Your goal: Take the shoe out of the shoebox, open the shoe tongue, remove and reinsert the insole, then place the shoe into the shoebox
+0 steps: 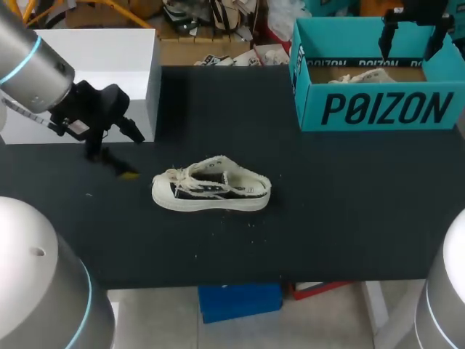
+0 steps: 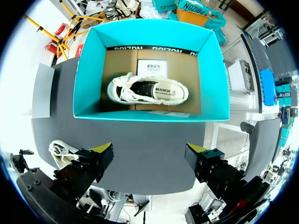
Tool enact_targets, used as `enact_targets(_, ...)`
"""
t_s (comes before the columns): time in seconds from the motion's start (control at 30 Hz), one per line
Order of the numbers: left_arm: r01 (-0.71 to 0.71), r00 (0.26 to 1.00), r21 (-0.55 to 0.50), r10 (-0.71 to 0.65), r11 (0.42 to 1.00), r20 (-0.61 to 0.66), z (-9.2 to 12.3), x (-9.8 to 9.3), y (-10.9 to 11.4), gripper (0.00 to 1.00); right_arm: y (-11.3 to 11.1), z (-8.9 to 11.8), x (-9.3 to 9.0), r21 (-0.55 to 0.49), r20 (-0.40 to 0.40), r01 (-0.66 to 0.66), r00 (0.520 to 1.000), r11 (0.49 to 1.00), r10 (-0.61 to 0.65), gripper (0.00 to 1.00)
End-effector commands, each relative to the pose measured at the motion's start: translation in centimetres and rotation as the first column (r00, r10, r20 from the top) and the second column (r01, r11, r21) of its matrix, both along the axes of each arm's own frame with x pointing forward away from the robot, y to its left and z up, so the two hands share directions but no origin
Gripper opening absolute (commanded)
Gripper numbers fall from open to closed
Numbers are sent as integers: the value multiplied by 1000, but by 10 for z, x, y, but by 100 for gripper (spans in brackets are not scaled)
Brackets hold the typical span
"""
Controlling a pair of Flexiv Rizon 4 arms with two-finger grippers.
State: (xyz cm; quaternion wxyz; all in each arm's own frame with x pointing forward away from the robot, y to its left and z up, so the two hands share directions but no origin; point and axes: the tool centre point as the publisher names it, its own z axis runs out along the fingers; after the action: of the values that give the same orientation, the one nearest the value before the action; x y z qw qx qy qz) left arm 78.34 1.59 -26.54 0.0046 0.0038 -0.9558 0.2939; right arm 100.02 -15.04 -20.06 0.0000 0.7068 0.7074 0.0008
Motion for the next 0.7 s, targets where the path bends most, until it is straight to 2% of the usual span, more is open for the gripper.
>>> enact_targets(0.03,25,1000,-144,-23,989,15,-5,2,12,100,0,0,0,0,0,0,1000,1000,0,100)
enact_targets(0.6,32,999,-129,-31,991,12,-5,3,13,100,0,0,0,0,0,0,1000,1000,0,100)
enact_targets(0.7,32,999,-129,-31,991,12,-5,3,13,100,29,6,14,-25,60,-109,992,994,110,100)
